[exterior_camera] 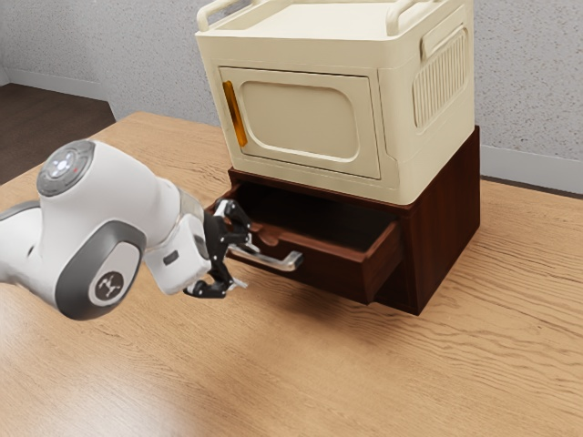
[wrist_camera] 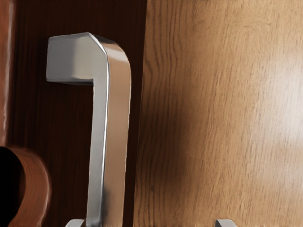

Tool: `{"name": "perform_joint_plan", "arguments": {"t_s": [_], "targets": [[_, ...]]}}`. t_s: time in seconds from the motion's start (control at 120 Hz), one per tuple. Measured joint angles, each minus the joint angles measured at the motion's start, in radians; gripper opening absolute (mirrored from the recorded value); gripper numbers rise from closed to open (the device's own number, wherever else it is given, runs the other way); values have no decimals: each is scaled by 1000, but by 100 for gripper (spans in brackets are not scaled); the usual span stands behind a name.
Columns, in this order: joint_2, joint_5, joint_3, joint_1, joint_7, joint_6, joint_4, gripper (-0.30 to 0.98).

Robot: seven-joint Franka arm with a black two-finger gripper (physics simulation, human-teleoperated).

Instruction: Pull the drawer handle with one arm to open the drawer

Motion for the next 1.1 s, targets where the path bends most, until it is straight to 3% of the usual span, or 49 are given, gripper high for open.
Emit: {"name": "perform_joint_plan", "arguments": {"t_s": [1.1], "targets": [[-315,-5,-12,-15,-44,-14,-266,31]]}}
